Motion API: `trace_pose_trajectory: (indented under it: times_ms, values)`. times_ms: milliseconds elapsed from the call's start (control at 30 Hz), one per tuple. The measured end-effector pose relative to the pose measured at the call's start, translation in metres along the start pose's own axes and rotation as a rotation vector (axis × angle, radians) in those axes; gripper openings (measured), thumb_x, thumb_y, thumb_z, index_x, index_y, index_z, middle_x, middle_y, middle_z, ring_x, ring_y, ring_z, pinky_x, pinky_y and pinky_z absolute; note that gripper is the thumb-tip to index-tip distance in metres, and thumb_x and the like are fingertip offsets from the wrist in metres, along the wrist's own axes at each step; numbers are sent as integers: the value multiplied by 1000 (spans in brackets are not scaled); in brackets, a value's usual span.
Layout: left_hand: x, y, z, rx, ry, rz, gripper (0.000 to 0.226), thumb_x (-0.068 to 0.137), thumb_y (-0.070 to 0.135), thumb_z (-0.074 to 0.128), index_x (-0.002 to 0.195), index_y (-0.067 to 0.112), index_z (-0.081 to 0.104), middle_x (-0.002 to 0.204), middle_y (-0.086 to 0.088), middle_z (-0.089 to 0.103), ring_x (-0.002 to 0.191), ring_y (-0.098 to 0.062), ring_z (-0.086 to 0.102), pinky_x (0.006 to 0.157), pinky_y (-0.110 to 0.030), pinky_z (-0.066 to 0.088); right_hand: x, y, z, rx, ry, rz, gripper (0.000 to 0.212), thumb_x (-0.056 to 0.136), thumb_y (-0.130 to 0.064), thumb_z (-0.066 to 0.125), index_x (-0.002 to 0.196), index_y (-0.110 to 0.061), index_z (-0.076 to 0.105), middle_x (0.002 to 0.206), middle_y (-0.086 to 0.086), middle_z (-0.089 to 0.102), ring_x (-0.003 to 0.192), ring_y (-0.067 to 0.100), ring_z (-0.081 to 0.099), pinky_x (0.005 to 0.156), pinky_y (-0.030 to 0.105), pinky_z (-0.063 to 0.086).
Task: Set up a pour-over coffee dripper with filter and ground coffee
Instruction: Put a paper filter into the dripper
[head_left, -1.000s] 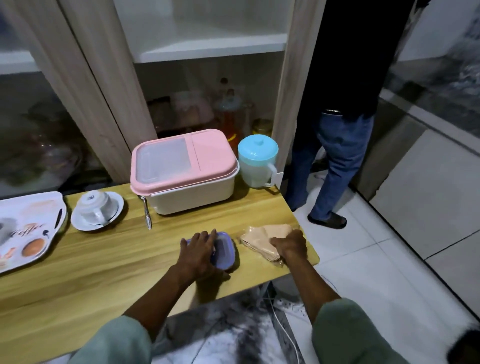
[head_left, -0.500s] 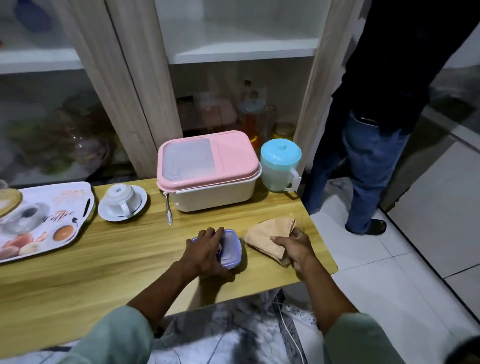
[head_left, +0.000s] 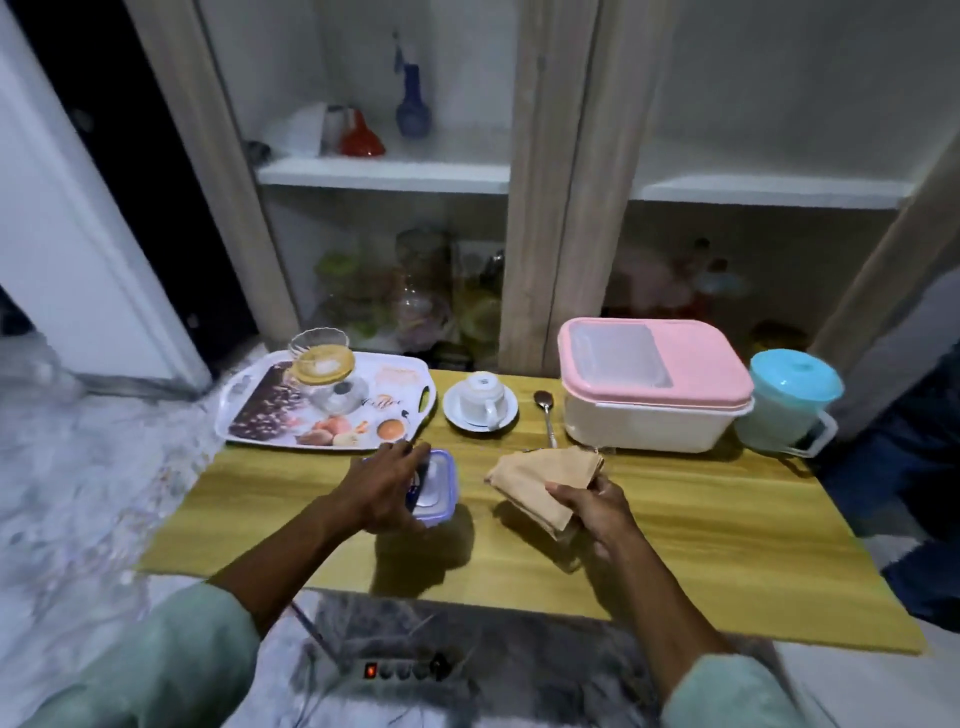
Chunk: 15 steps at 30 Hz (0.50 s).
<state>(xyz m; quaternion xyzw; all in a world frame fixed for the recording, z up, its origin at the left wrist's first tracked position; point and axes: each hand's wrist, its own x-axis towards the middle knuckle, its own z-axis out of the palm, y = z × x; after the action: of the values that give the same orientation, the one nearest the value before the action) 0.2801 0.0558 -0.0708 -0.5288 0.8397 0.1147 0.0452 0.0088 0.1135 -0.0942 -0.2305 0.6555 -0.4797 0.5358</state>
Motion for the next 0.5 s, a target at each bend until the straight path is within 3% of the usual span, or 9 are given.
trace_pose_trajectory:
  times_ms: [133, 300, 500]
  values:
    - [-32, -91, -4, 38, -28, -32, 114, 63, 54, 77, 150, 20, 12, 151, -7, 28, 139, -29, 27, 104, -50, 32, -18, 15, 92, 27, -11, -1, 41, 76, -3, 76, 114, -9, 62, 100, 11, 68, 80, 24, 65, 63, 34, 56]
    - [-50, -178, -2, 29, -54, -14, 113, 63, 52, 77, 150, 21, 12, 154, -4, 25, 139, -27, 28, 103, -51, 33, -31, 36, 189, 35, -3, 16, 37, 76, 0, 76, 110, -4, 63, 106, 17, 69, 84, 30, 68, 71, 41, 58]
    - [-58, -236, 7, 12, -103, 20, 114, 60, 54, 78, 149, 20, 16, 142, -4, 37, 131, -27, 36, 101, -48, 36, -39, 59, 255, 66, 16, 65, 34, 76, 3, 74, 107, -6, 63, 90, 12, 69, 68, 20, 66, 44, 22, 54]
